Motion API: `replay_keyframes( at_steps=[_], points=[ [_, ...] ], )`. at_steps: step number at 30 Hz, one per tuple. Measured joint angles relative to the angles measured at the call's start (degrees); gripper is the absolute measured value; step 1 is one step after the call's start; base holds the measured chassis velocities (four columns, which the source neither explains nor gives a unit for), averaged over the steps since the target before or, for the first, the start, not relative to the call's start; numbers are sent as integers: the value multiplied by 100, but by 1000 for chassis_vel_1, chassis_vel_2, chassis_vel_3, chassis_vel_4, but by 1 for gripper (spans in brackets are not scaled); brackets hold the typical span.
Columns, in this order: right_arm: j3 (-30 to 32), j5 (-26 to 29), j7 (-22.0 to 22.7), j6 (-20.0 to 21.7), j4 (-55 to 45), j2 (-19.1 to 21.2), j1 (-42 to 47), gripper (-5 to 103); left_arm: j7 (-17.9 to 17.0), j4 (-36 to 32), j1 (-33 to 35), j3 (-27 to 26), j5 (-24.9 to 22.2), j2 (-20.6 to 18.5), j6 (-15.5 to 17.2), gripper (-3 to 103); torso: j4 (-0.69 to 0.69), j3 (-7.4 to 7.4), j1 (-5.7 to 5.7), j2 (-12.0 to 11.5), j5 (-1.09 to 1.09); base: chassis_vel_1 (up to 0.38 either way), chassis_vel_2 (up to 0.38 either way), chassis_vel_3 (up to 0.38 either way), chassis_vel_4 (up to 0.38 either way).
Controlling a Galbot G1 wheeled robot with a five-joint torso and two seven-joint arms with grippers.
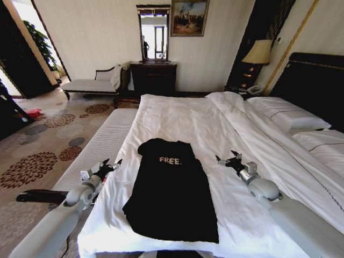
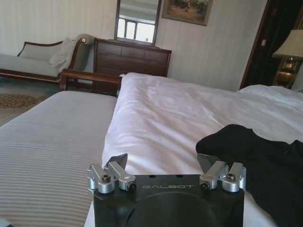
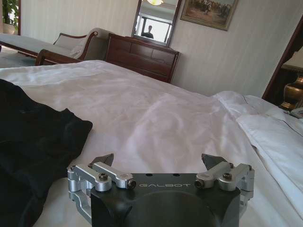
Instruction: Fold the clothes on the bed.
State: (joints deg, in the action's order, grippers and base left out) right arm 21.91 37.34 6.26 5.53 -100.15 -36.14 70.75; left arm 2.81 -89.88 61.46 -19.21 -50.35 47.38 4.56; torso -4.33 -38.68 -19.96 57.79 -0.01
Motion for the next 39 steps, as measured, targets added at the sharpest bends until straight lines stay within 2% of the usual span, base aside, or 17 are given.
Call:
replay_keyframes(
  at_steps=[1, 2, 5, 7, 9, 14, 19, 21, 23, 26, 29, 39],
  points=[
    [39, 3, 15, 3, -11, -13, 49, 100, 44, 96, -144, 132, 47, 19, -11, 80, 0, 0, 0, 0, 1, 0, 0, 0, 0],
    [39, 3, 15, 3, -11, -13, 49, 100, 44, 96, -144, 132, 47, 19, -11, 80, 0, 0, 0, 0, 1, 0, 0, 0, 0],
    [133, 15, 70, 15, -41, -68, 168, 100, 154, 438, -672, 711, 178, 63, -47, 77, 3, 0, 0, 0, 3, 0, 0, 0, 0],
    [166, 21, 86, 19, -60, -80, 207, 100, 159, 573, -861, 922, 165, 92, -49, 78, 3, 0, 1, 0, 1, 0, 0, 0, 0],
    [261, 30, 104, 28, -96, -87, 292, 100, 159, 805, -1210, 1283, 121, 140, -50, 86, 1, 0, 0, 0, 0, 0, 0, 0, 0],
    [463, 60, 116, 49, -123, -95, 486, 100, 179, 1171, -1699, 1786, 117, 216, -55, 92, 2, 0, 0, 0, 3, 0, 0, 0, 0],
    [581, 59, 111, 45, -78, -138, 586, 100, 179, 1529, -2006, 2066, 52, 303, -55, 92, 1, 0, 0, 0, 1, 0, 0, 0, 0],
    [591, 59, 109, 44, -69, -151, 592, 100, 174, 1580, -2037, 2084, 31, 318, -55, 95, 2, 0, 0, 0, 2, 0, 0, 0, 0],
    [610, 57, 105, 37, -34, -181, 599, 100, 166, 1677, -2104, 2130, -42, 351, -40, 88, 4, 0, 0, 0, 2, 0, 0, 0, 0],
    [613, 59, 100, 31, 3, -200, 596, 100, 160, 1737, -2145, 2184, -43, 391, -36, 86, 3, 0, 0, 0, 2, 0, 0, 0, 0],
    [589, 77, 97, 28, 54, -233, 552, 100, 158, 1824, -2238, 2304, 52, 514, -32, 75, 3, 0, 1, 0, 1, 0, 0, 0, 0],
    [653, 141, 97, 26, 79, -286, 618, 100, 166, 2245, -2603, 2717, 274, 882, -42, 74, 2, 0, 1, 0, 1, 0, 0, 0, 0]
  ],
)
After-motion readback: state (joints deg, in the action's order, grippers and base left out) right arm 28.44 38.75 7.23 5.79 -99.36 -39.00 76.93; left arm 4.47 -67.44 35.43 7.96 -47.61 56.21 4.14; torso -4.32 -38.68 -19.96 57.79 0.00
